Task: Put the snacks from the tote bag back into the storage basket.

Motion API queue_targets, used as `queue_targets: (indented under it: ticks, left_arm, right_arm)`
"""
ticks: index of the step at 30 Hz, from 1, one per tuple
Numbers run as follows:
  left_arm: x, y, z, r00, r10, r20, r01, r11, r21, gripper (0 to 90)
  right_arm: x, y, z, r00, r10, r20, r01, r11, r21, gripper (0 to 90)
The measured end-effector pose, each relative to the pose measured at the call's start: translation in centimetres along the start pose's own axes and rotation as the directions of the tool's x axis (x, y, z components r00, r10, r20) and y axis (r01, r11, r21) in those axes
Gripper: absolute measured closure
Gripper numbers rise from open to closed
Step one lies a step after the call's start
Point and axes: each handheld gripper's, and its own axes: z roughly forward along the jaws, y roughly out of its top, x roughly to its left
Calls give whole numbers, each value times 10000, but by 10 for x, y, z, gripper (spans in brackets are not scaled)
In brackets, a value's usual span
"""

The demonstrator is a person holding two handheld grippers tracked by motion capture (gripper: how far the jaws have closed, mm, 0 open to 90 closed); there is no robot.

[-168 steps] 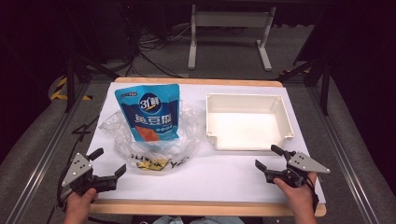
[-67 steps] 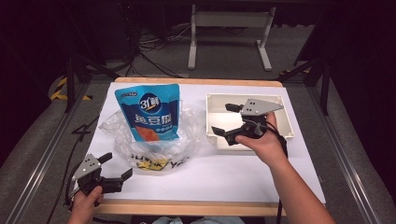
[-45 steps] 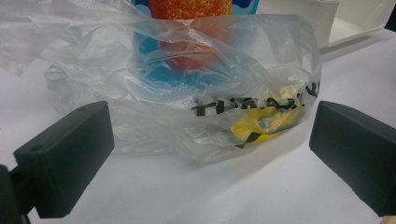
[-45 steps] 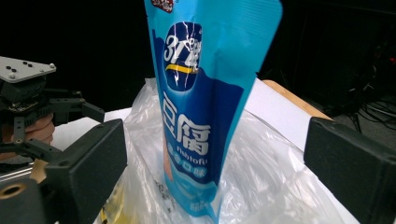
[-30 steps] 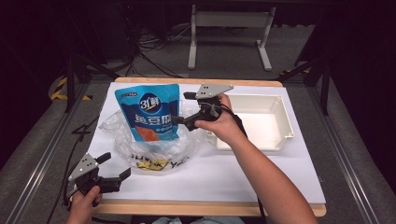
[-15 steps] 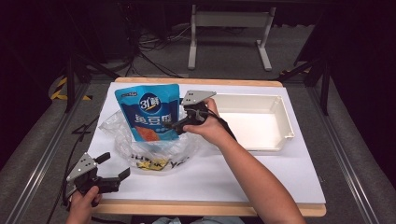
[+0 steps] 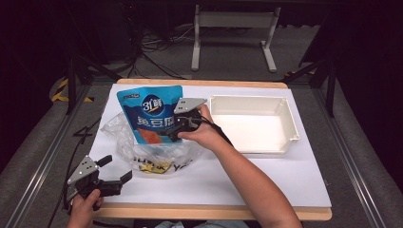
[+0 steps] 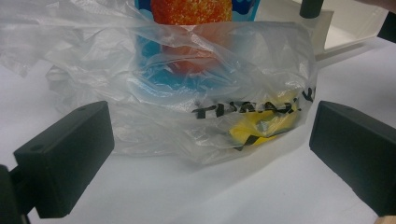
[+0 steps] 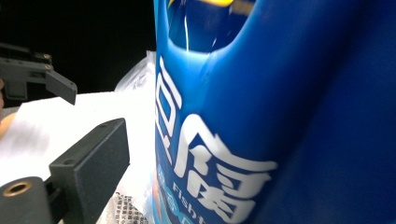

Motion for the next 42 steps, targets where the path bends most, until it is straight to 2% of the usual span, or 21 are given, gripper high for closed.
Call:
queue_targets:
  ticks: [7,12,26,32,35,36,37,38,39,42]
  left_arm:
    - [0,0,0,10000,4,-14,-4,10000,41,6]
    - [1,0,0,9999,-113,40,113,9999,18,6]
    - [1,0,0,9999,-149,34,149,9999,10,6]
    - [1,0,0,9999,-102,68,101,9999,55,6]
    - [1,0,0,9999,-107,57,107,9999,47,6]
    - [1,0,1,9999,-150,54,150,9999,30,6]
    - [1,0,1,9999,-150,54,150,9999,30,6]
    - [1,0,1,9999,-151,65,151,9999,35,6]
    - [1,0,1,9999,-151,60,151,9999,33,6]
    - [2,0,1,9998,-168,62,168,9999,27,6]
  right_arm:
    - [0,-5,11,10000,0,16,0,10000,54,85]
    - [-1,-7,13,9999,6,104,-7,9999,122,90]
    - [-4,-15,19,9976,-606,321,572,9936,976,89]
    - [-4,-15,19,9969,-732,284,698,9917,1076,116]
    - [-4,-15,20,9973,-698,235,669,9921,1064,156]
    - [-4,-14,19,9976,-693,-85,698,9906,1176,249]
    - [-4,-14,19,9976,-693,-85,698,9906,1176,249]
    - [-4,-14,19,9972,-658,-344,697,9895,1262,332]
    - [-3,-13,19,9964,-541,-646,623,9891,1335,375]
    - [-1,-10,19,9951,-713,-686,810,9853,1505,434]
